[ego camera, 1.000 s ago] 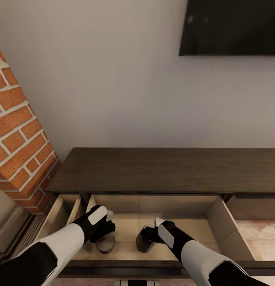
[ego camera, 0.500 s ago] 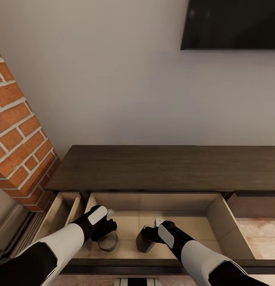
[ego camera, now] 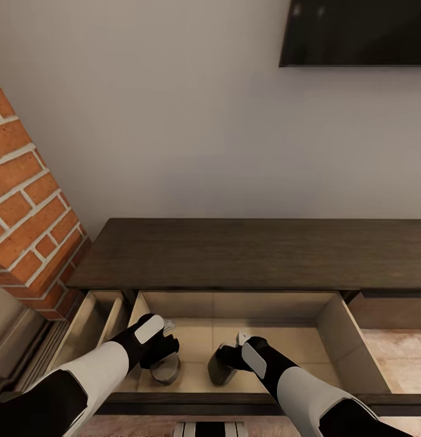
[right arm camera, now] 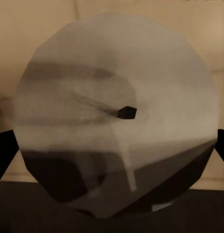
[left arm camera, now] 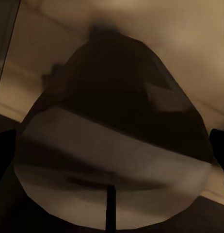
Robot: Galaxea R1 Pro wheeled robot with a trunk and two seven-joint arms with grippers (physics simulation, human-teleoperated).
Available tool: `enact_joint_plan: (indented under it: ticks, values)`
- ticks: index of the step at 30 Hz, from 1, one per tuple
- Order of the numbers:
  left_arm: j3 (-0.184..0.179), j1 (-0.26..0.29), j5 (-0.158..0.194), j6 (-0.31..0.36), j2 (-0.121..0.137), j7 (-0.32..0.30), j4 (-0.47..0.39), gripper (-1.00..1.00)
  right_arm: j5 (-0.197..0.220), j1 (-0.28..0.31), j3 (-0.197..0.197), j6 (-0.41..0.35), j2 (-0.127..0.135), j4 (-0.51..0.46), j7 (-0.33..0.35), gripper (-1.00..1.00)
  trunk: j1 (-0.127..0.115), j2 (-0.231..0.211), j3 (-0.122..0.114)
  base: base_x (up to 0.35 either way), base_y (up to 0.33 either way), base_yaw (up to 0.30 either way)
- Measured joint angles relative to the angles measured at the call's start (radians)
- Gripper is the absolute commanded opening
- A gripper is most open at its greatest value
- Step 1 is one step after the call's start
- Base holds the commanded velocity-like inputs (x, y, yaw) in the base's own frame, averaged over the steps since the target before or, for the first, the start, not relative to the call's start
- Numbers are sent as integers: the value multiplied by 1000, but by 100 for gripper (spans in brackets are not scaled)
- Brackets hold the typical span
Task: Place each of the two pumpkins and all three candles from the living room inside a cabinet in the living room (use any cabinet), then make sure every cabinet is closed, and position the cauldron so it is next to a table in the living room.
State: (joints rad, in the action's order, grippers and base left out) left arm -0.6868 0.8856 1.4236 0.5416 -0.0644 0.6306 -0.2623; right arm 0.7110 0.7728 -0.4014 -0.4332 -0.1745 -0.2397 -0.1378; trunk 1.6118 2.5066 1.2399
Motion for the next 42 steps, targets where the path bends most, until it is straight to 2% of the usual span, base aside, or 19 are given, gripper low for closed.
enact_joint_plan:
  ticks: [7,13,32,33,34,38,42]
  values:
    - [0,0,0,0,0,0,0,-100,-24,0,-4,-1,0,-24,-2,-100,0,0,11,0,0,0]
    - [0,0,0,0,0,0,0,-100,-27,1,-6,-1,0,-27,-3,-100,0,0,12,0,0,0]
    - [0,0,0,0,0,0,0,-100,-21,-2,-6,16,0,-27,-3,-100,0,0,12,0,0,0]
    - [0,0,0,0,0,0,0,-100,-3,-4,-6,17,0,-34,-1,-100,0,0,13,0,0,0]
    - [-1,0,0,0,0,0,0,-100,-1,-6,-13,17,0,-67,-1,-100,0,0,13,0,0,0]
    - [-1,1,0,0,0,0,0,-100,8,-40,-85,14,0,-198,-13,-100,0,0,13,0,0,0]
    - [0,0,0,0,0,0,0,-100,1,-53,-104,13,0,-237,-45,-100,0,0,13,0,0,0]
